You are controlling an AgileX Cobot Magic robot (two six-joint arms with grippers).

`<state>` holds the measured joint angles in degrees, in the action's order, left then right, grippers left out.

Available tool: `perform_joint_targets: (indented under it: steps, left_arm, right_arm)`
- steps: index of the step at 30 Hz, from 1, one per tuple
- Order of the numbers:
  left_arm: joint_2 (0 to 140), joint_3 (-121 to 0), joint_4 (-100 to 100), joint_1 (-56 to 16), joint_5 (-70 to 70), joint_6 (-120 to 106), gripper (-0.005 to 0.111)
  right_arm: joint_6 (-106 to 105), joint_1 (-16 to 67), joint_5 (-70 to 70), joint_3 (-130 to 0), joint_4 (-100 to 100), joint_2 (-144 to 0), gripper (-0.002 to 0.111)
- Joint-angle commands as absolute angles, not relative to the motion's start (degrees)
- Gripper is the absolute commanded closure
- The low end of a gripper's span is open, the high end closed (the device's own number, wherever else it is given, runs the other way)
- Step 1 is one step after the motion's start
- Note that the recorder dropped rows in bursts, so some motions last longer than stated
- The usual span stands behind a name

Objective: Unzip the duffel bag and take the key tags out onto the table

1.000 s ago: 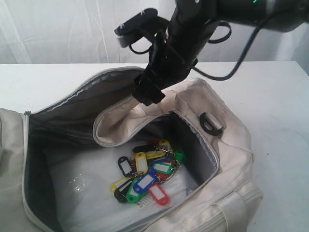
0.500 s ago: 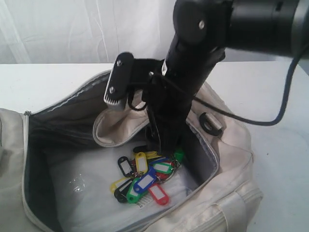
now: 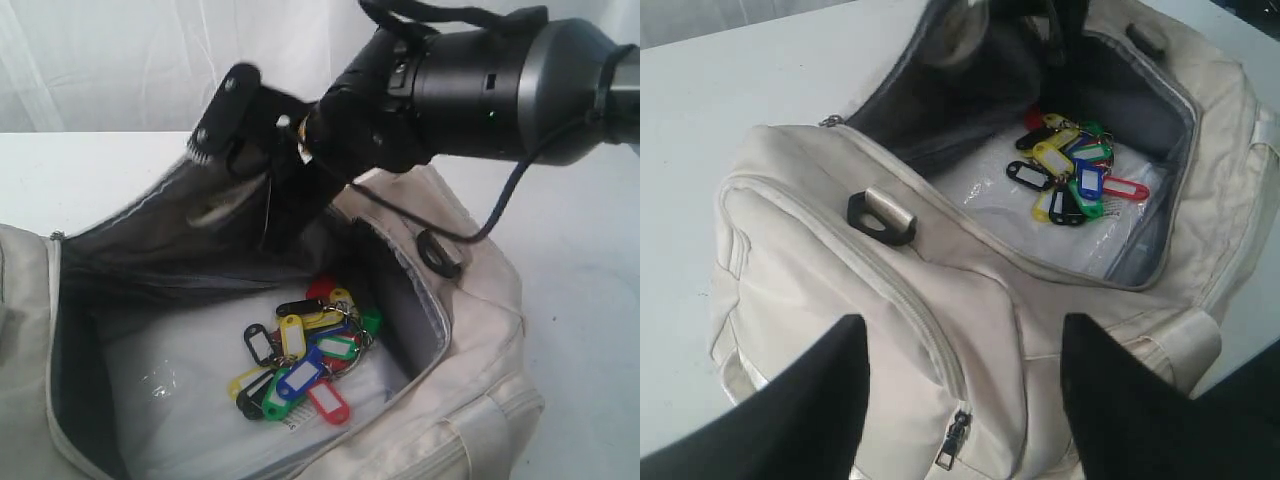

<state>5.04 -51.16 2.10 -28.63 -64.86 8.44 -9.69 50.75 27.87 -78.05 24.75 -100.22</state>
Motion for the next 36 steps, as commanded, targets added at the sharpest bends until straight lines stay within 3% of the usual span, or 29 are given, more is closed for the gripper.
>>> perform_joint_targets:
  steps: [1,5,11,13,14,16,17,19,21,24,28,32,36]
  left_arm:
    - [4.65,-51.4,2.89,-28.47,-69.08,8.66,0.047]
    - [4.65,-51.4,2.89,-28.47,-69.08,8.66,0.047]
    - [4.65,-51.4,3.0,-28.47,-68.98,8.77,0.047]
    - [4.65,-51.4,3.61,-28.47,-68.98,8.77,0.047]
    - [4.65,-51.4,3.95,-28.47,-68.87,8.77,0.047]
    - [4.65,-51.4,4.53,-28.47,-68.75,8.77,0.047]
    - [4.65,-51.4,4.85,-28.47,-68.75,8.77,0.047]
    - [4.65,-51.4,5.1,-28.47,-68.75,8.77,0.047]
    - [4.65,-51.4,5.1,-28.47,-68.75,8.77,0.047]
    - [4.65,-51.4,5.1,-28.47,-68.75,8.77,0.047]
    - [4.65,-51.4,5.1,-28.47,-68.75,8.67,0.047]
    - [4.65,-51.4,5.1,-28.47,-68.99,8.07,0.047]
    - [4.65,-51.4,5.1,-28.47,-69.11,7.75,0.047]
  right_arm:
    - [28.22,41.16,20.32,-81.35,33.14,-100.45,0.108]
    - [42.7,34.73,21.37,-81.62,30.55,-101.99,0.108]
    - [40.9,35.75,20.49,-81.62,29.68,-101.99,0.107]
    - [36.2,36.05,19.33,-81.62,26.41,-101.99,0.1]
    - [33.72,36.2,18.91,-81.62,24.21,-101.99,0.095]
    - [26.16,36.56,18.07,-81.62,19.07,-101.99,0.073]
    - [23.23,36.58,18.08,-81.62,17.84,-101.99,0.048]
    - [22.74,36.58,18.89,-81.62,17.84,-101.99,0.026]
    - [22.63,36.58,20.78,-81.62,17.84,-101.74,0.014]
    - [16.53,37.01,26.0,-81.62,17.56,-100.13,0.015]
    - [-6.29,39.58,39.93,-81.62,15.02,-97.3,0.025]
    - [-25.13,42.26,54.48,-81.62,-1.89,-95.38,0.036]
    - [-29.79,44.09,58.42,-81.62,-17.48,-95.01,0.046]
